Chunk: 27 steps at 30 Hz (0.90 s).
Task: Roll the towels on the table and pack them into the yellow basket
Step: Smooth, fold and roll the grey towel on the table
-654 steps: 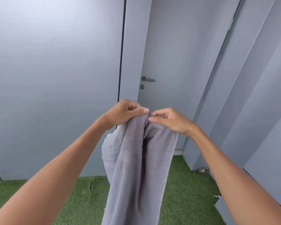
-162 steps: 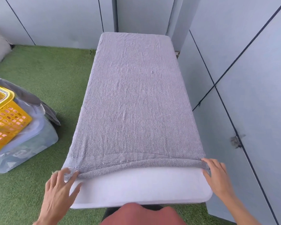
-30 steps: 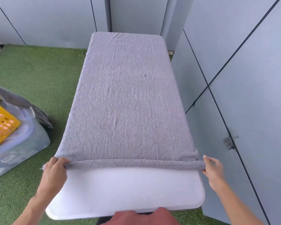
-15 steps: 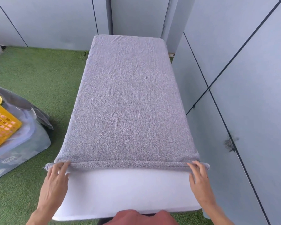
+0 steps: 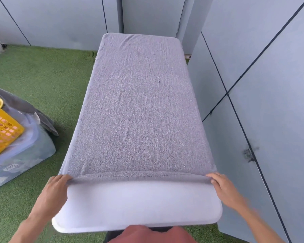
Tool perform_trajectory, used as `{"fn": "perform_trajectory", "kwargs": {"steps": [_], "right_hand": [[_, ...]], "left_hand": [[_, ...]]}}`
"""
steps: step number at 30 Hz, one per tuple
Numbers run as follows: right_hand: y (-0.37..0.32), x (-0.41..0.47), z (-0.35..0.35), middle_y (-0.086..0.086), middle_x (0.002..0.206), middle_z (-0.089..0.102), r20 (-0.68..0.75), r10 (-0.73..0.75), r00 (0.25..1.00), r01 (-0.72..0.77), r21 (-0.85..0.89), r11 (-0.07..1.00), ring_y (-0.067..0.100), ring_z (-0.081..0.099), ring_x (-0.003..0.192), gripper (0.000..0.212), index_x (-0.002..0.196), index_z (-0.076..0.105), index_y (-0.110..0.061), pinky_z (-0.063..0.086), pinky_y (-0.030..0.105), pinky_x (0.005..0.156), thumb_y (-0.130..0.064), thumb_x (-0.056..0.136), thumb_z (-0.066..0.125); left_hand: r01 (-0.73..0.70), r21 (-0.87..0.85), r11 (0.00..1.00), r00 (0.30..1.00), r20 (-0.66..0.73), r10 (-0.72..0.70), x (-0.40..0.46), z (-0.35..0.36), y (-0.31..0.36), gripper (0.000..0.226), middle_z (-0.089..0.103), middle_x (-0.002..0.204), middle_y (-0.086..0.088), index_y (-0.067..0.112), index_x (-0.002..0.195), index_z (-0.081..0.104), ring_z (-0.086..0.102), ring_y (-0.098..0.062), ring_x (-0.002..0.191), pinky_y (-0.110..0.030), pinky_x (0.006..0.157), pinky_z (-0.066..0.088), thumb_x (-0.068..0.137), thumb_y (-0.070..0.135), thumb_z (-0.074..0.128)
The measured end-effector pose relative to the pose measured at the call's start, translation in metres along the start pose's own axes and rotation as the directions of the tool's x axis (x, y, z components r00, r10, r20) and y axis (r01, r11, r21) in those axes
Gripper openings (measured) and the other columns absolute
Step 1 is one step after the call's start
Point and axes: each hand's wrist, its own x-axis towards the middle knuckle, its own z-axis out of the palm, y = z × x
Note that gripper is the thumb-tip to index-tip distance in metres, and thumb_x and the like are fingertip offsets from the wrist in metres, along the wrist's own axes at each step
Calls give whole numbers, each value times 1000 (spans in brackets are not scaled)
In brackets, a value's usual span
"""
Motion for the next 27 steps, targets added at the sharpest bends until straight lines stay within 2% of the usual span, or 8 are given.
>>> {"fn": "perform_trajectory", "kwargs": {"steps": [3,6,9,11,14,19,23,27], "right_hand": [[-5,15,-22,-8,94,64,65,68,996,-75,122,990,10,60,90,18,95,64,-26,40,15,76,-8,89,62],[-4,28,-20,0,80,59,-128,192,973,-183,80,980,23,59,83,18,78,61,-28,45,33,76,-17,79,75],[-7,26,-7,-1,86,56,-287,213,934,-254,-113,961,24,46,91,10,81,64,-25,40,36,83,-31,80,72],[-11,18,-1,0,82,55,-346,169,923,-230,-142,963,23,42,86,8,81,67,-18,40,37,81,-25,83,71],[-1,6,6,6,72,61,-357,134,925,-190,-126,974,31,55,75,6,82,71,-6,44,42,76,-7,87,67],[12,3,11,14,89,67,-383,72,921,-164,-214,963,37,58,85,16,96,72,0,39,35,85,3,87,58],[1,2,16,22,98,65,-346,238,907,-275,-61,959,41,59,94,27,115,64,3,47,44,85,1,92,50],[-11,-1,27,23,134,51,-237,246,940,-269,-73,960,40,45,123,46,129,54,4,35,44,106,4,83,58]], "left_hand": [[87,-136,987,986,151,-66,20,-20,-3,26,70,99,-3,13,104,69,60,-26,94,-39,81,45,85,-2,61],[162,-220,962,970,214,-115,43,-32,1,22,69,94,-4,17,96,69,62,-19,81,-32,72,42,79,3,72],[208,-202,957,974,134,-183,48,-30,6,21,57,89,-8,18,82,69,58,-28,80,-35,72,40,74,0,75],[133,-146,980,991,21,-131,38,-20,9,25,54,87,-6,22,78,70,52,-31,81,-39,74,41,77,-4,70],[62,-44,997,988,-136,-68,10,-8,17,18,56,94,-4,14,92,70,44,-28,86,-41,77,42,86,0,61],[-8,134,991,984,-178,32,-2,1,24,29,58,101,-14,4,93,69,49,-40,87,-49,68,47,69,-14,69],[-13,177,984,984,-172,44,-4,10,30,40,48,103,-19,-1,97,66,45,-43,90,-53,74,47,61,-12,76],[-23,160,987,981,-186,53,-4,12,35,47,47,102,-21,-4,102,63,41,-41,92,-55,72,50,59,-20,71]]}}
